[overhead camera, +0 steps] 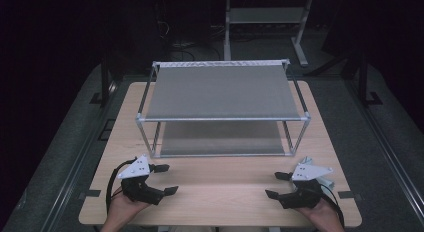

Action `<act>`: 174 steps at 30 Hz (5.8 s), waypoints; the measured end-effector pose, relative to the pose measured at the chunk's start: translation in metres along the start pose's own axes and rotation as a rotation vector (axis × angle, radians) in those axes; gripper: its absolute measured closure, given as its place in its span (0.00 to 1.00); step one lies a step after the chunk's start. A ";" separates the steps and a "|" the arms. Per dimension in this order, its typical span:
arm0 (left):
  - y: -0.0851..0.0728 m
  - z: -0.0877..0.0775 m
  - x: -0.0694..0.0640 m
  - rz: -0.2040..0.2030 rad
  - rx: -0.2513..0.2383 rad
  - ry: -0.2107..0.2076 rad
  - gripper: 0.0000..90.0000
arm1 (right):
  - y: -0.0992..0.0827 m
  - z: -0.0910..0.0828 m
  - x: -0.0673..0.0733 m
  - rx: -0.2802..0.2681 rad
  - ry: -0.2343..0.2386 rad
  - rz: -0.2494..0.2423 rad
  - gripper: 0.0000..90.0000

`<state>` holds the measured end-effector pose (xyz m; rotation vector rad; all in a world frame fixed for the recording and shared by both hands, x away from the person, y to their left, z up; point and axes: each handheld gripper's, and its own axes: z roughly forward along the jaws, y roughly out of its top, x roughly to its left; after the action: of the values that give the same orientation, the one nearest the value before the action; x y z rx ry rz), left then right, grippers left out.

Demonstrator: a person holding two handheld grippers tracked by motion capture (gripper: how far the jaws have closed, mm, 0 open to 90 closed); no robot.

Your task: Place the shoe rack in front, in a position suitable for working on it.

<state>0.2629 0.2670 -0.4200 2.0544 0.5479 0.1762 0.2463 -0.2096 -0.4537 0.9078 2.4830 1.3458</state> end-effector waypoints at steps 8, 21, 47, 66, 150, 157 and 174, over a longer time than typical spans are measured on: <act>-0.001 -0.005 0.004 -0.007 0.003 0.007 0.26 | 0.000 0.002 0.001 0.005 0.022 -0.001 0.31; -0.002 -0.013 0.003 0.001 0.002 0.003 0.28 | 0.002 0.002 0.005 0.009 0.032 -0.019 0.31; 0.017 -0.078 0.062 0.013 0.038 0.047 0.50 | 0.007 0.004 0.010 0.001 0.062 -0.026 0.30; 0.034 -0.066 0.110 -0.032 0.116 0.059 0.52 | 0.006 -0.004 0.008 -0.017 0.061 -0.026 0.30; 0.048 -0.040 0.044 0.148 0.138 -0.071 0.90 | -0.005 -0.017 -0.035 0.129 -0.098 -0.054 0.87; 0.048 -0.031 0.029 0.155 0.110 -0.087 0.90 | 0.020 0.002 -0.016 0.086 -0.042 -0.107 0.87; 0.050 -0.019 0.009 0.182 0.085 -0.123 0.90 | 0.075 0.095 0.034 0.044 0.144 -0.158 0.87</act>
<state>0.2795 0.2645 -0.3683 2.1815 0.2972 0.1337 0.2912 -0.0929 -0.4435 0.6272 2.6375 1.3535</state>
